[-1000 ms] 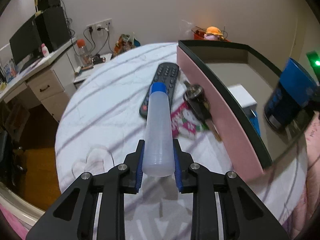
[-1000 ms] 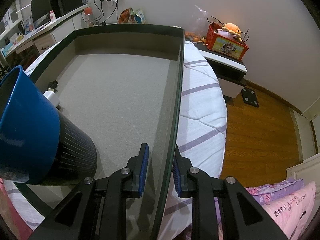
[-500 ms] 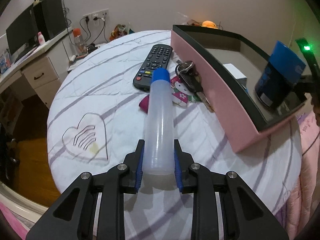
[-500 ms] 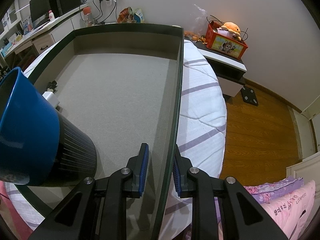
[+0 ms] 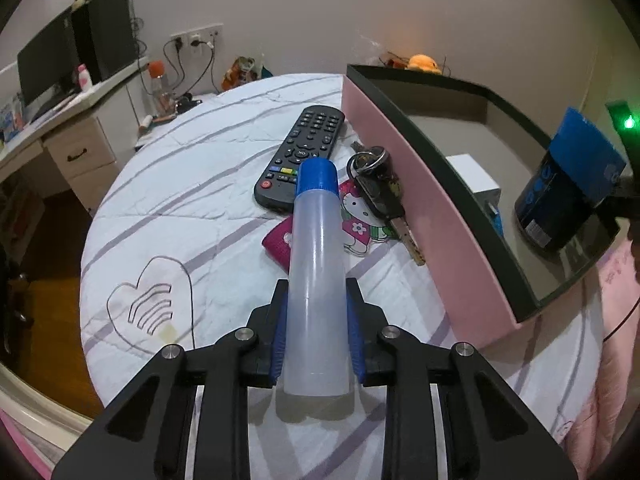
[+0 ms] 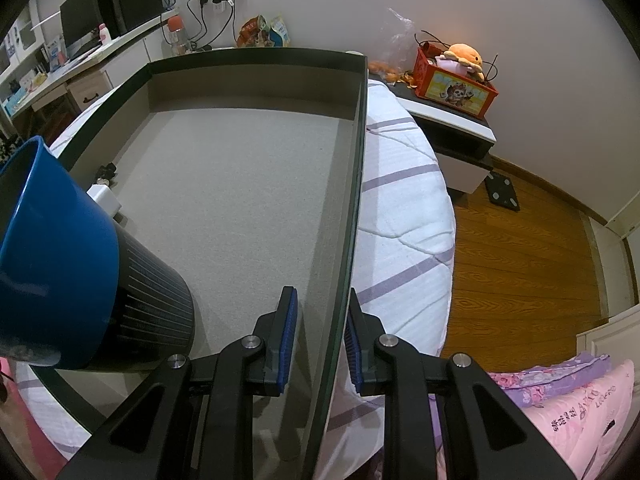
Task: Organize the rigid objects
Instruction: 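Lift the bottle with the left tool and carry it toward the box, then lower the bottle into the pink box and open the left tool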
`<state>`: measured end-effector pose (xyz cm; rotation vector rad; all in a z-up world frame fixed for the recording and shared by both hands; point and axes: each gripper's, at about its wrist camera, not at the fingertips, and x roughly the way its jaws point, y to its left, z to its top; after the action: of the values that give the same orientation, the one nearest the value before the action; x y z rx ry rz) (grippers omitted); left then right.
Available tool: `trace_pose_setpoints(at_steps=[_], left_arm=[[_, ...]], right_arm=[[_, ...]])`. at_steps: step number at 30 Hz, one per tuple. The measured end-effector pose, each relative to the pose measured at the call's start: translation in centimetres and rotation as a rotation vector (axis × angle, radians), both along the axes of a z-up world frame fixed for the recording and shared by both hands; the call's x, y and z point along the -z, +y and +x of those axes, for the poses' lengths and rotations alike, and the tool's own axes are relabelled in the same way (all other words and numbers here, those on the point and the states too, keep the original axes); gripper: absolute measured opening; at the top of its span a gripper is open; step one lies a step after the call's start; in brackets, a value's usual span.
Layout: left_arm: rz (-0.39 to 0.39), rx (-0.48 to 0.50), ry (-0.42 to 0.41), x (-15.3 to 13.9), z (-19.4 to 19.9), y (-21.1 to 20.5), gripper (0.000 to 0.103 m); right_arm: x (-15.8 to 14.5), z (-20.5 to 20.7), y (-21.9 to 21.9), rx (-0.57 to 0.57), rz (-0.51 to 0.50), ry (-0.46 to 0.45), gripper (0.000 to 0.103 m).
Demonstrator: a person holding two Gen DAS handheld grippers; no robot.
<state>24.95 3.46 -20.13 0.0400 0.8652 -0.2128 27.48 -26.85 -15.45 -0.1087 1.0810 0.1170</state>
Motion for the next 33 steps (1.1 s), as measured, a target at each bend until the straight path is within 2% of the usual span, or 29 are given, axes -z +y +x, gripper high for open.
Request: trace_pose_setpoints(at_steps=[5, 11, 14, 16, 23, 27, 33], left_arm=[[-0.053, -0.014, -0.040, -1.7, -1.0, 0.5, 0.026], [-0.089, 0.023, -0.122, -5.3, -1.9, -0.7, 0.026], [-0.132, 0.088, -0.139, -6.8, -1.9, -2.5, 0.026], [-0.128, 0.121, -0.143, -7.3, -1.7, -4.0, 0.026], [-0.139, 0.219, -0.091, -6.6, 0.2, -9.7, 0.026], [-0.134, 0.225, -0.035, -5.3, 1.3, -11.3, 0.026], [-0.108, 0.234, 0.003, -4.0, 1.9, -13.0, 0.026]], right_arm=[[0.0, 0.0, -0.1, -0.003, 0.003, -0.001, 0.024], [-0.1, -0.1, -0.1, -0.006, 0.003, -0.003, 0.024], [-0.1, -0.1, -0.2, -0.005, 0.005, -0.004, 0.024], [-0.1, -0.1, -0.2, -0.006, 0.004, -0.003, 0.024], [-0.1, -0.1, -0.3, -0.009, 0.010, -0.002, 0.024], [0.0, -0.2, -0.3, -0.015, 0.020, -0.001, 0.024], [0.1, -0.2, -0.3, -0.018, 0.020, -0.003, 0.024]])
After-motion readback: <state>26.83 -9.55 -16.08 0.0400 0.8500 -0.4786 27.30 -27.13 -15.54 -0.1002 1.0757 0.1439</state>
